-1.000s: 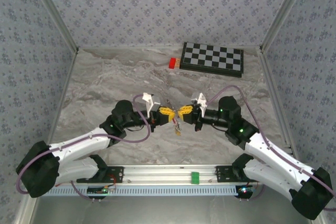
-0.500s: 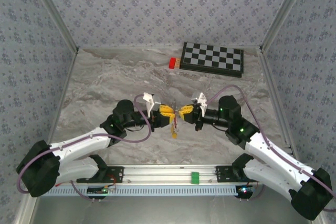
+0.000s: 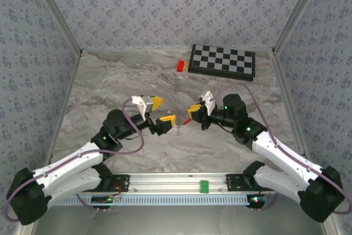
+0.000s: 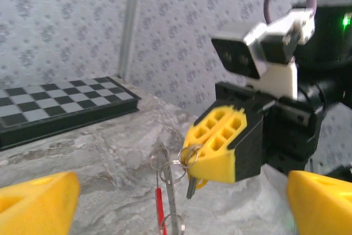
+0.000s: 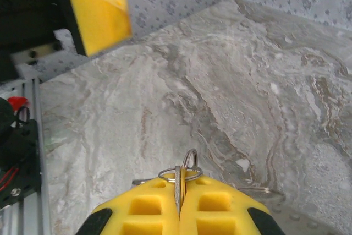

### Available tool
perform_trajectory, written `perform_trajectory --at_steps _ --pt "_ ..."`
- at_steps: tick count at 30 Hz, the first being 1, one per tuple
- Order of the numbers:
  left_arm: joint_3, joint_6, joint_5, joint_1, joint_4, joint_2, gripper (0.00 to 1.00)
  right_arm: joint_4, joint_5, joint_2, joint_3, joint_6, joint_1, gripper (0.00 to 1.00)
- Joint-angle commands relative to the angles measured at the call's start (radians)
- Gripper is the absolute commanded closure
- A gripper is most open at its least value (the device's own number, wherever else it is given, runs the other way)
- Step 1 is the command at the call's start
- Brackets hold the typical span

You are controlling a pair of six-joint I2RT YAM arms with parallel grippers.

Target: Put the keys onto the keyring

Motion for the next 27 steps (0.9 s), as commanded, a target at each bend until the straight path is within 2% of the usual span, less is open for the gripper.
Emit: perform_trajectory --at_steps 1,9,17,22,27 --pt "-0.034 -0.019 -0.122 0.012 -0.028 -0.075 0.00 0.024 0.034 0.076 0.060 -0.012 -0.004 1.00" --pt "-0.129 -0.055 -0.221 0.022 -0.089 -0.269 0.00 0.132 0.071 0.335 0.177 0.001 -0.009 1.00" --pt "-0.198 -0.062 -0.267 0.026 -0.176 -0.455 0.00 0.220 0.018 0.656 0.390 0.087 -0.051 1.00" --pt "-0.218 -0.055 -0.289 0.033 -0.239 -0.545 0.00 0.193 -0.002 0.838 0.597 0.108 -0.062 1.00" --pt "-0.223 -0.046 -0.310 0.038 -0.277 -0.589 0.00 0.160 0.034 0.969 0.743 0.108 -0.074 1.00"
